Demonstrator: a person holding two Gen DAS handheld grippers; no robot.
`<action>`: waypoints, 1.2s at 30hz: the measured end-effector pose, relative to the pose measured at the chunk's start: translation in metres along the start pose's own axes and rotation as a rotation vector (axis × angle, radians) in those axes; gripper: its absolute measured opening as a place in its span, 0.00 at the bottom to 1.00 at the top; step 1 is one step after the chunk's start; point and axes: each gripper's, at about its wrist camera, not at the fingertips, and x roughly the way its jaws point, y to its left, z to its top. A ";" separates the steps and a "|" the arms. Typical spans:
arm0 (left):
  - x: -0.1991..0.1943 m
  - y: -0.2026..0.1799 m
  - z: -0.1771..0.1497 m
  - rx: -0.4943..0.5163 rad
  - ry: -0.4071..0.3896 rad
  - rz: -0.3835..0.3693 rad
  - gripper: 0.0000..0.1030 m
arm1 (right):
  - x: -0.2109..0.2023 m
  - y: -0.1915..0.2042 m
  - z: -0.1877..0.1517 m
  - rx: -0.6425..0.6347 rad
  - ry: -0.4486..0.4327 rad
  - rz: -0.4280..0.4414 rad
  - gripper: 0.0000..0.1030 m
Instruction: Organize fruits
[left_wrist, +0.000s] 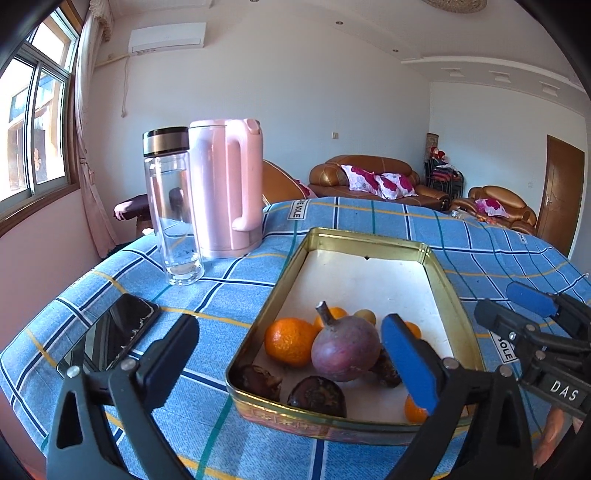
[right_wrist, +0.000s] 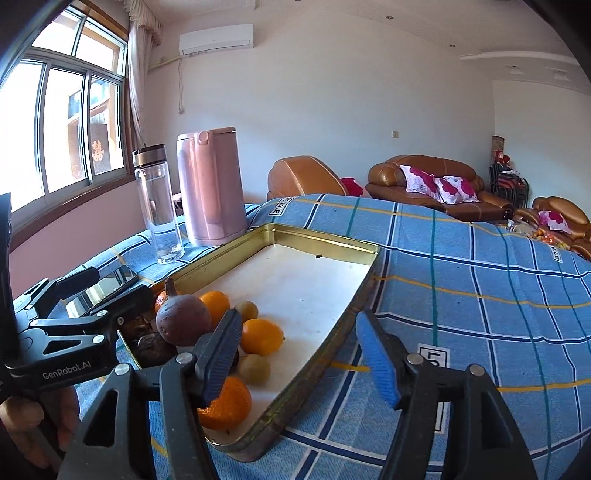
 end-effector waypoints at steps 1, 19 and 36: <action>0.000 -0.001 0.000 0.001 -0.001 -0.001 0.98 | -0.002 -0.002 0.001 0.005 -0.005 -0.002 0.65; -0.003 -0.004 0.003 0.004 -0.005 0.007 0.99 | -0.012 -0.004 0.004 0.019 -0.037 -0.001 0.67; -0.011 -0.001 0.006 -0.015 -0.023 0.019 1.00 | -0.018 -0.005 0.004 0.021 -0.057 -0.001 0.67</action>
